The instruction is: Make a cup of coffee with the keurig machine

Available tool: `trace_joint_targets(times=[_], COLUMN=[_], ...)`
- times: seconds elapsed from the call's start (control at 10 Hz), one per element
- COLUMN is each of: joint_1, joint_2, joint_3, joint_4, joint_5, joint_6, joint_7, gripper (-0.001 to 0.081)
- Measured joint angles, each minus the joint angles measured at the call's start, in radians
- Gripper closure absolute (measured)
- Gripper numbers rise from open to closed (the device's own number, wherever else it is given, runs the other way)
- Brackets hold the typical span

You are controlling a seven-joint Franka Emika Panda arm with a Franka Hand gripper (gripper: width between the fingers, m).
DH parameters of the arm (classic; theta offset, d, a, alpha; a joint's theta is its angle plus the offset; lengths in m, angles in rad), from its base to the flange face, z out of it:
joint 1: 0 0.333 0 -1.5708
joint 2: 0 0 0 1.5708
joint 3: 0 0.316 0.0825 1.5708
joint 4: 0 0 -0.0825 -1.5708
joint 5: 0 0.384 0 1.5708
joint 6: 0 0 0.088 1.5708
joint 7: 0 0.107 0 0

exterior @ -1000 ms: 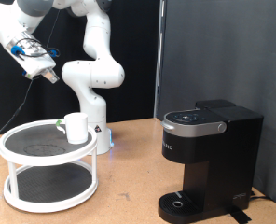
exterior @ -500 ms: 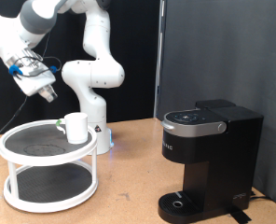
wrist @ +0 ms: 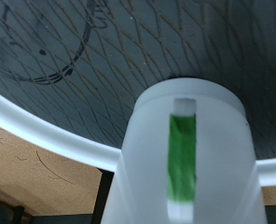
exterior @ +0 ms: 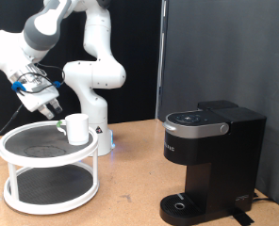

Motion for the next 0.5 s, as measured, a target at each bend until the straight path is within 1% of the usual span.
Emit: trace_joint_targets(times=[0.1,0.2,0.3,0.5], joint_1=[0.006,0.012,0.016,0.026], joint_2=[0.011,0.022,0.032,0.052], joint_3=[0.000,0.000,0.000,0.000], joint_4=[-0.014,-0.022,-0.028,-0.034], joint_5=[0.017,0.031,0.042,0.057], joint_6=[0.024,0.037,0.047,0.059], joint_7=[-0.017,-0.030,-0.041,-0.058], gripper=[0.0118,0.0118,0.0080,0.0073])
